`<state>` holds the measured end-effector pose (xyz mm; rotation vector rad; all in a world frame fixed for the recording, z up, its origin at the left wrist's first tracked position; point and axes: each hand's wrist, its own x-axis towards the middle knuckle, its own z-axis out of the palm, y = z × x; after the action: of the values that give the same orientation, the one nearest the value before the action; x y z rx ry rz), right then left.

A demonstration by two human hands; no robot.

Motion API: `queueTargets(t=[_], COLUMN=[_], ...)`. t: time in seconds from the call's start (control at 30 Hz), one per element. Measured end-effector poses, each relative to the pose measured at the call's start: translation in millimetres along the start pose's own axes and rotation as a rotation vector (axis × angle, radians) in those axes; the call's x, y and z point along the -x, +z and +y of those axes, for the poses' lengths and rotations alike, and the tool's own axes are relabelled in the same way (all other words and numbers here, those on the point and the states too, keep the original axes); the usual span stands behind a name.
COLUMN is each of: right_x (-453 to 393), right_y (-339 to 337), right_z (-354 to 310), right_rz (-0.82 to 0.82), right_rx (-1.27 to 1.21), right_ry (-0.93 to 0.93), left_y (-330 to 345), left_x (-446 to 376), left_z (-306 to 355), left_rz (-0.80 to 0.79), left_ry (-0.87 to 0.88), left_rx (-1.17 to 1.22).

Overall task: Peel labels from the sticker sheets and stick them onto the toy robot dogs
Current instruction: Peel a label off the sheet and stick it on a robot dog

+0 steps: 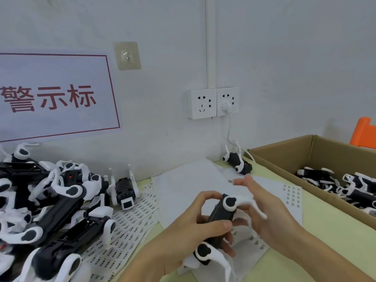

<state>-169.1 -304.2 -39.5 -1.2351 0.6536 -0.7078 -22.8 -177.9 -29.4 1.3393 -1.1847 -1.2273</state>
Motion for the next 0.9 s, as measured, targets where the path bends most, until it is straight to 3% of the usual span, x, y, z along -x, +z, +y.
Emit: queueTargets(t=[0.17, 0.27, 0.37, 0.57, 0.9], right_x=[3, 9, 18, 24, 22], right_y=[-3, -1, 3, 4, 4], right_z=[-3, -8, -15, -18, -14], right_rz=[0.274, 0.314, 0.239, -0.043, -0.094], right_rx=[0.124, 0.207, 0.303, 0.517, 0.769], right_ry=[-0.278, -0.471, -0.621, -0.489, -0.505], left_y=[16, 21, 21, 17, 16], left_x=[-11, -16, -18, -20, -24], left_z=[-17, -27, -36, -41, -43], left_rz=[0.18, 0.289, 0.309, 0.329, 0.31], left_ry=[0.13, 0.182, 0.211, 0.208, 0.222], left_rx=[0.147, 0.138, 0.182, 0.204, 0.151])
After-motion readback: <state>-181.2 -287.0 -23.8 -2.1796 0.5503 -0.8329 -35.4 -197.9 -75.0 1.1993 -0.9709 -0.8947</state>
